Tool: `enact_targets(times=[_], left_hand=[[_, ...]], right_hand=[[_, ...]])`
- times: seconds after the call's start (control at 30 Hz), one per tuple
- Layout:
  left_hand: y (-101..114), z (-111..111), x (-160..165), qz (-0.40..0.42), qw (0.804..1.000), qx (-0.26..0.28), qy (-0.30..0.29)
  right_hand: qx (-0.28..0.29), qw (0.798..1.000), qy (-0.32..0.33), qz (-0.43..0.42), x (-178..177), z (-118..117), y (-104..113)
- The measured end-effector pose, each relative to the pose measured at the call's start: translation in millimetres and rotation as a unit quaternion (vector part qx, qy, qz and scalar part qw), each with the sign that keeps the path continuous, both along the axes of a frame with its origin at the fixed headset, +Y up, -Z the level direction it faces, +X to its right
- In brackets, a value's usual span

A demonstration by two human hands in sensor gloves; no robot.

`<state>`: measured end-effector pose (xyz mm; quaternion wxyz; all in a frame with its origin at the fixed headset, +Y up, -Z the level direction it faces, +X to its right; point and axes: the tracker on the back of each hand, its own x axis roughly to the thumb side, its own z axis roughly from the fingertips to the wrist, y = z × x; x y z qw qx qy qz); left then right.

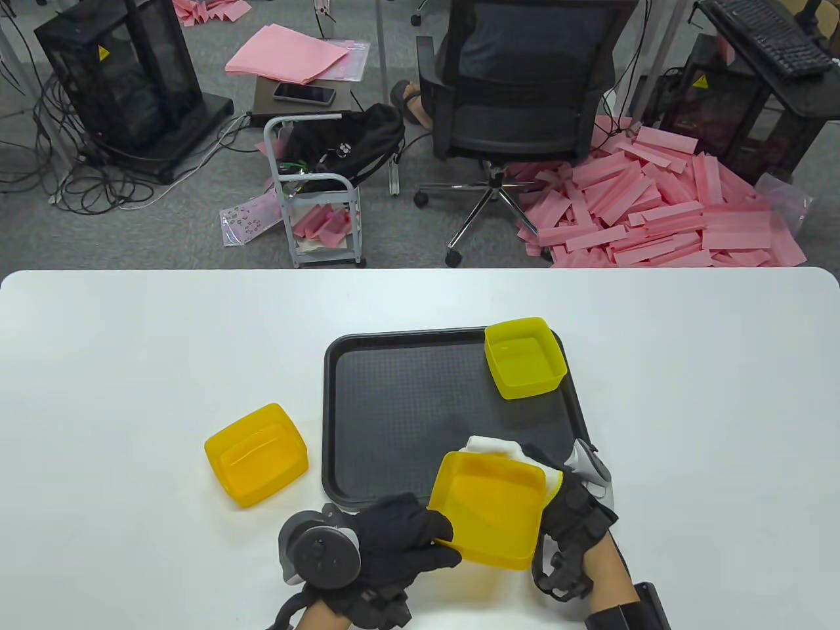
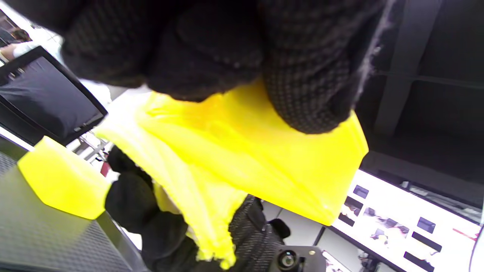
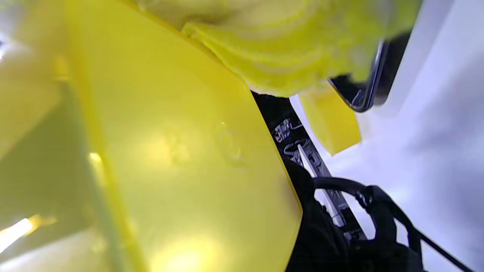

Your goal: Wipe plastic food containers with dish cloth

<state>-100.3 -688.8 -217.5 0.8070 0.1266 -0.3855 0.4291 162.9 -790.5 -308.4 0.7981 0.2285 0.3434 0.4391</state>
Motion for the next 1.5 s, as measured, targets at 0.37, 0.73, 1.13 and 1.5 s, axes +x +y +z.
enact_targets(times=[0.37,0.73,1.13,1.5], left_hand=[[2,3,5,0.044,0.999,-0.010,-0.025],[-2,-2,-4,0.050,0.998,0.002,0.030],[-12,-18,-32,0.018,0.987,-0.005,0.157],[-20,-26,-40,-0.019,0.979,-0.024,0.200]], right_hand=[[-0.073,0.988,0.073,-0.113,-48,18,-7],[-0.127,0.982,0.077,-0.118,-71,31,-10],[-0.117,0.987,0.011,-0.110,-73,25,-8],[-0.014,0.976,-0.200,0.085,-34,8,8]])
